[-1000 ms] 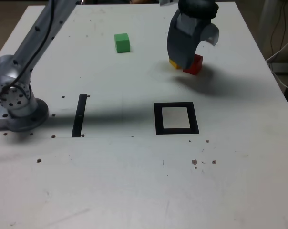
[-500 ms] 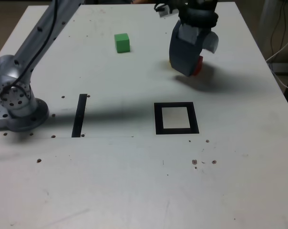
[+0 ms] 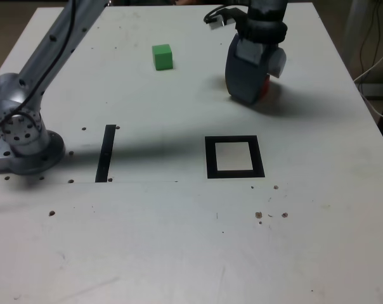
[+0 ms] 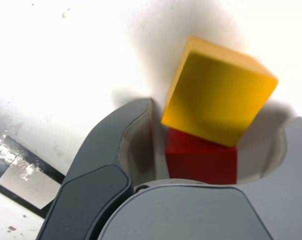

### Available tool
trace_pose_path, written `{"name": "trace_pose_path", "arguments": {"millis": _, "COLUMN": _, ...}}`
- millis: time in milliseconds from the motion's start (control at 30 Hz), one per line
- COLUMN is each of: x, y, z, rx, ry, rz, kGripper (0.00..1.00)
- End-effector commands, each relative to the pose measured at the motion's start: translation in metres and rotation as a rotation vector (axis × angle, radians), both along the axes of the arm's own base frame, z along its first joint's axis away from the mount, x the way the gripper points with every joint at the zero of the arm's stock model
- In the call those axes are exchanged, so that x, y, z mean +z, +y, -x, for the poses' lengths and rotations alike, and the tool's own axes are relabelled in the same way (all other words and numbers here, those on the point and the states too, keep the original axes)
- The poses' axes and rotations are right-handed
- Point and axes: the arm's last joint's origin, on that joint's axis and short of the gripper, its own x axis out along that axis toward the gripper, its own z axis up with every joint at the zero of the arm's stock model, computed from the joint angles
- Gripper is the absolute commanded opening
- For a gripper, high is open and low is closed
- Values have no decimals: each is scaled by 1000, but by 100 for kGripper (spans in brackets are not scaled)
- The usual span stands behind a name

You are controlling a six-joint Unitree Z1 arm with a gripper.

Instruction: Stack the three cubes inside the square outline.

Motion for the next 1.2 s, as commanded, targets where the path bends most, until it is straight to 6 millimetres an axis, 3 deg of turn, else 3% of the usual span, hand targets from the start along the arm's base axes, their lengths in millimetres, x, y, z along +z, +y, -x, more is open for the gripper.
{"name": "trace_pose_path", "arguments": {"millis": 0, "x": 3, "y": 1, "z": 2, "rx": 10, "ry": 0, "rz": -6, "kGripper": 70}}
{"name": "trace_pose_path", "arguments": {"millis": 433, "x": 6, "y": 3, "z": 6, "rx": 16, "ry": -6, "rz": -12, "kGripper": 41}}
{"name": "trace_pose_path", "arguments": {"millis": 833, "x": 2, "y": 1, "z": 1, "rx": -29, "ry": -43, "rz": 23, "kGripper": 33}}
{"name": "trace_pose_path", "arguments": {"millis": 1167, "x": 9, "y": -4, "z": 0, "rx": -73, "ry": -58, "rz": 18, "kGripper": 33}}
